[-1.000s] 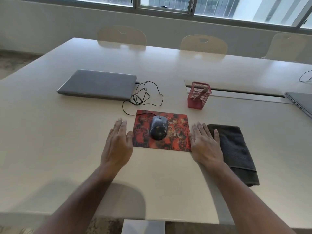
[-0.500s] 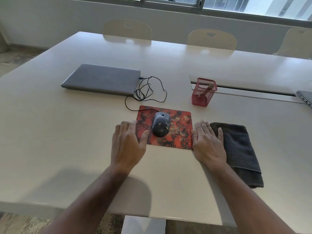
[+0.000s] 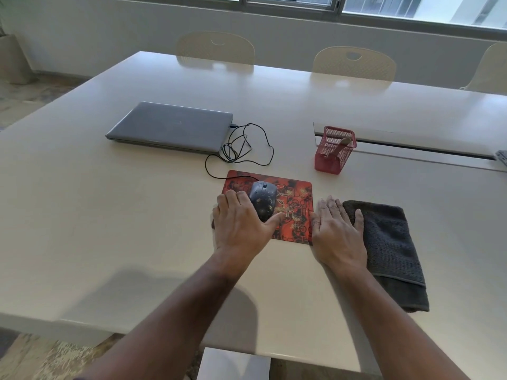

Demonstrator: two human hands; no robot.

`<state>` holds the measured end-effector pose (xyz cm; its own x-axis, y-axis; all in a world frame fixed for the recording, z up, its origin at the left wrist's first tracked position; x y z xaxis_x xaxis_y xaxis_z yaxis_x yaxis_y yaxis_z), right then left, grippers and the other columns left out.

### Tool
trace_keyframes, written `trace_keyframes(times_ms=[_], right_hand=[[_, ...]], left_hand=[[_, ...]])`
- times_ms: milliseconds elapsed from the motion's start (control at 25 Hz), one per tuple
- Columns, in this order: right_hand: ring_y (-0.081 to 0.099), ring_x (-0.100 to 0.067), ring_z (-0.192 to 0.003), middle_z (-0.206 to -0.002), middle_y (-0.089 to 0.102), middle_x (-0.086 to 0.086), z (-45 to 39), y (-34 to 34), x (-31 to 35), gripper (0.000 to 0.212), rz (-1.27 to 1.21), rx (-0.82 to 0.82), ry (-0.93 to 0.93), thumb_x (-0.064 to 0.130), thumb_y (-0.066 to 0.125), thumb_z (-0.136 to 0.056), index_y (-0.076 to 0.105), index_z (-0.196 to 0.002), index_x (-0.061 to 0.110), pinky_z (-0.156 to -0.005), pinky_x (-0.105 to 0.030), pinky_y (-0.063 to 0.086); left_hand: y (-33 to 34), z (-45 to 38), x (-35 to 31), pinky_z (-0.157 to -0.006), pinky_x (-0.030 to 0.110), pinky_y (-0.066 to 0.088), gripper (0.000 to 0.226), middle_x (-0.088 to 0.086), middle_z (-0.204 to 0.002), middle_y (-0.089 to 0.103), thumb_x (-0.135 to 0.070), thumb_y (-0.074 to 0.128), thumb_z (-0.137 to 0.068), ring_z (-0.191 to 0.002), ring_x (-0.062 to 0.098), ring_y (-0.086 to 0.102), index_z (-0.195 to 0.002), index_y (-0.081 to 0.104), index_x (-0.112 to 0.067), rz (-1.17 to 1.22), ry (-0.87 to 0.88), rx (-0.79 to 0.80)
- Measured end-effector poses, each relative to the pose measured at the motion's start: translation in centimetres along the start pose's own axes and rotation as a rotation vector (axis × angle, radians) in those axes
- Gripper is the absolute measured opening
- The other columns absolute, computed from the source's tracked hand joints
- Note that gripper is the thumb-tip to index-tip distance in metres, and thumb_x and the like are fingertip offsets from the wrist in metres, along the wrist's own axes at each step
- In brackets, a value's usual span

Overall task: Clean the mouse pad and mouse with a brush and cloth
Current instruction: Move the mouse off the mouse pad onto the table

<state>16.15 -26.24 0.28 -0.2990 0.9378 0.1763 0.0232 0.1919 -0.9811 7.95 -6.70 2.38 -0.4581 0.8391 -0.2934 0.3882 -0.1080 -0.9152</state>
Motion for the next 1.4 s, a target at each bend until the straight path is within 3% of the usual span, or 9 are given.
trace_keyframes(times_ms=[440, 640, 960, 1400], right_hand=[[0.011, -0.016, -0.162, -0.174, 0.022, -0.002, 0.0, -0.2, 0.0, 0.06, 0.006, -0.001, -0.018, 0.044, 0.015, -0.111, 0.027, -0.164, 0.018, -0.13, -0.053, -0.002], [0.011, -0.016, -0.162, -0.173, 0.022, -0.002, -0.1, 0.0, -0.2, 0.06, -0.003, -0.003, -0.024, 0.045, 0.015, -0.111, 0.029, -0.163, 0.018, -0.13, -0.053, -0.002], [0.012, -0.015, -0.162, -0.173, 0.022, 0.0, -0.1, 0.2, -0.2, 0.061, -0.002, 0.002, -0.023, 0.047, 0.015, -0.11, 0.03, -0.163, 0.019, -0.129, -0.053, -0.002], [0.011, -0.015, -0.162, -0.174, 0.019, 0.001, -0.2, 0.3, -0.3, 0.064, -0.007, 0.014, -0.026, 0.05, 0.015, -0.109, 0.028, -0.163, 0.018, -0.129, -0.053, -0.003]], left_hand=[[0.4, -0.6, 0.5, -0.092, 0.037, 0.048, 0.078, 0.006, -0.106, 0.057, -0.077, 0.06, -0.075, -0.102, 0.022, 0.05, -0.114, 0.057, -0.01, 0.121, -0.045, -0.042], [-0.6, -0.6, 2.3, -0.091, 0.038, 0.049, 0.071, 0.002, -0.105, 0.054, -0.073, 0.056, -0.075, -0.101, 0.02, 0.047, -0.112, 0.058, -0.012, 0.192, -0.04, -0.076], [-3.9, 1.6, 9.9, -0.095, 0.038, 0.046, 0.063, -0.002, -0.106, 0.052, -0.068, 0.061, -0.075, -0.104, 0.02, 0.046, -0.111, 0.058, -0.018, 0.232, -0.152, -0.141], [-7.1, 6.4, 19.0, -0.087, 0.041, 0.048, 0.057, 0.0, -0.1, 0.053, -0.062, 0.069, -0.075, -0.098, 0.022, 0.048, -0.106, 0.058, -0.016, 0.251, -0.304, -0.211]])
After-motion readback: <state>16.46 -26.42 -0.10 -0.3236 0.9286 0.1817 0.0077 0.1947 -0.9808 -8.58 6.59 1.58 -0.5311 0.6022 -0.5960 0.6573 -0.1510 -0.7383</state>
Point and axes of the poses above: each hand's wrist, its own z-axis away from the middle knuckle, its own y-axis out of the palm, x = y × z, the point moved 5 cm from there along -z, towards the middle knuckle
